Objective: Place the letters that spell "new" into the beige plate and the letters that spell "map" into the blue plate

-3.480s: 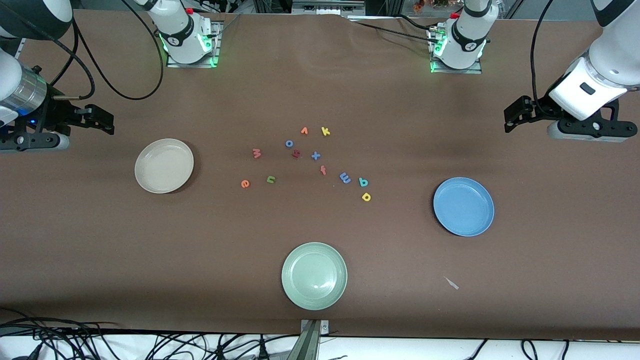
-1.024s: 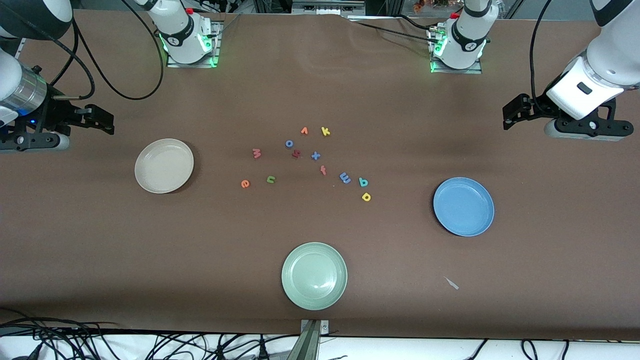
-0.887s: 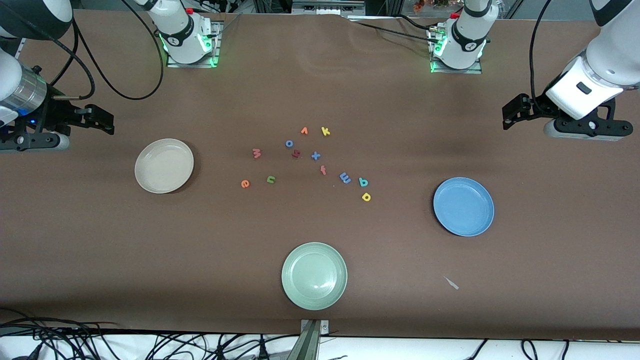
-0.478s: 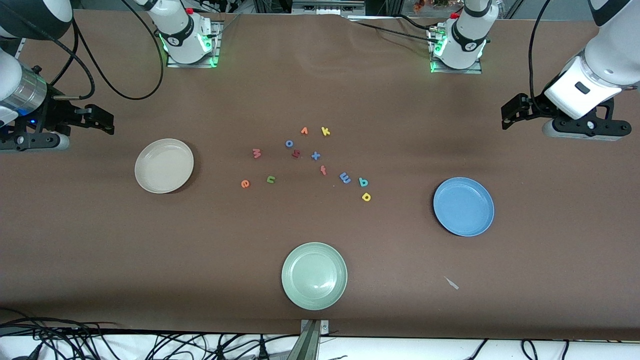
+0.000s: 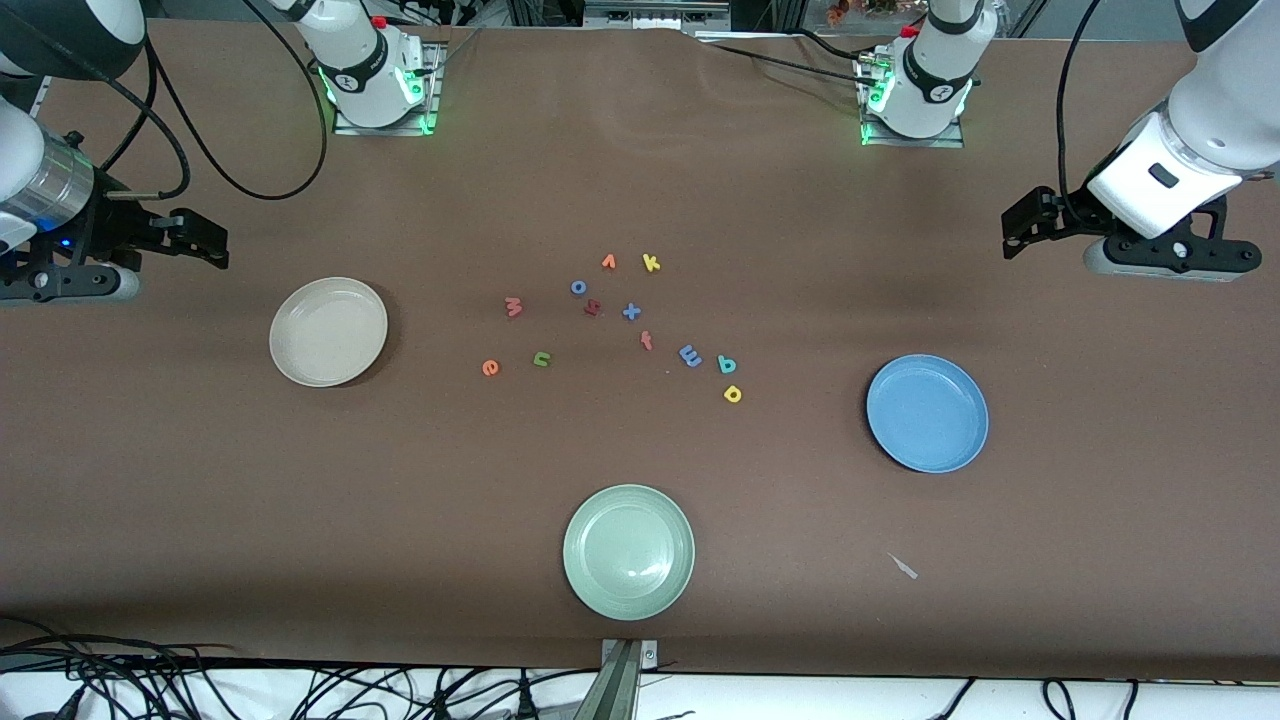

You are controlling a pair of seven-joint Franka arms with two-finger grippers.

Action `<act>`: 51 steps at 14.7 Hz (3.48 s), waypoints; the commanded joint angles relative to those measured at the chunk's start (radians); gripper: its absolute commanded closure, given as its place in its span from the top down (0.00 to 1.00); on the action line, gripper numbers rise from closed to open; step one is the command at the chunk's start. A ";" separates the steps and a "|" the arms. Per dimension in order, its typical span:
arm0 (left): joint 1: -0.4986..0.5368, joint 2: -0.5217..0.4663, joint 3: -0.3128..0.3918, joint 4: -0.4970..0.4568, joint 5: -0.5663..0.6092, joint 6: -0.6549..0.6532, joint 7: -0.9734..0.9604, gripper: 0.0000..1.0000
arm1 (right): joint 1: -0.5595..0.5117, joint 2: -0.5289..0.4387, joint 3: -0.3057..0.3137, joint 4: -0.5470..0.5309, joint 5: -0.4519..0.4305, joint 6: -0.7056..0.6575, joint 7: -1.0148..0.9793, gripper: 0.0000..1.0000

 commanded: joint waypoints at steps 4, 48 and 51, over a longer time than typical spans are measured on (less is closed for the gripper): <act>-0.005 -0.008 -0.001 0.011 0.022 -0.022 -0.004 1.00 | -0.008 -0.017 0.005 -0.017 0.010 -0.004 -0.019 1.00; -0.351 0.764 -0.045 0.220 0.004 0.430 -0.889 1.00 | 0.323 0.386 0.019 -0.287 0.035 0.734 0.211 1.00; -0.355 0.807 -0.045 0.220 0.007 0.537 -0.914 0.98 | 0.334 0.400 0.019 -0.350 0.033 0.838 0.208 1.00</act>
